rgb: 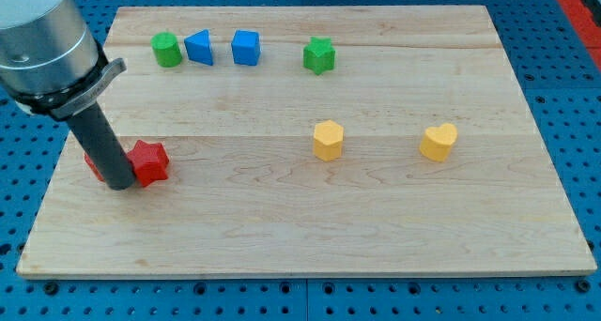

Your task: Push the red circle above the red star

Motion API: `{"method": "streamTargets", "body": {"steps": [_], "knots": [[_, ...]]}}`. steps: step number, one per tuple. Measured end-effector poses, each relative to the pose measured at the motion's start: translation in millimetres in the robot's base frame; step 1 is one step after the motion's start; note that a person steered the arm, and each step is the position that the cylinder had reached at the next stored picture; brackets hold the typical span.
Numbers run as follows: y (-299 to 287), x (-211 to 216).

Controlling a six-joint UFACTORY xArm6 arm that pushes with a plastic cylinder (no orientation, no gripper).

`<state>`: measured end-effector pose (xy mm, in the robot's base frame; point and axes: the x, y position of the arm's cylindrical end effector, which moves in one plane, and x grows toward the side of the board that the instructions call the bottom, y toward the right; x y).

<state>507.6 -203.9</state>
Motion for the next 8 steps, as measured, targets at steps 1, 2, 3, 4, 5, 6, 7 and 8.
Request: {"method": "streamTargets", "body": {"steps": [1,2,3,4,5,6,7,8], "knots": [[0,-11],[2,33],[-51,17],[-40,-19],[-18,-41],[-4,-59],[14,-59],[57,-62]]}}
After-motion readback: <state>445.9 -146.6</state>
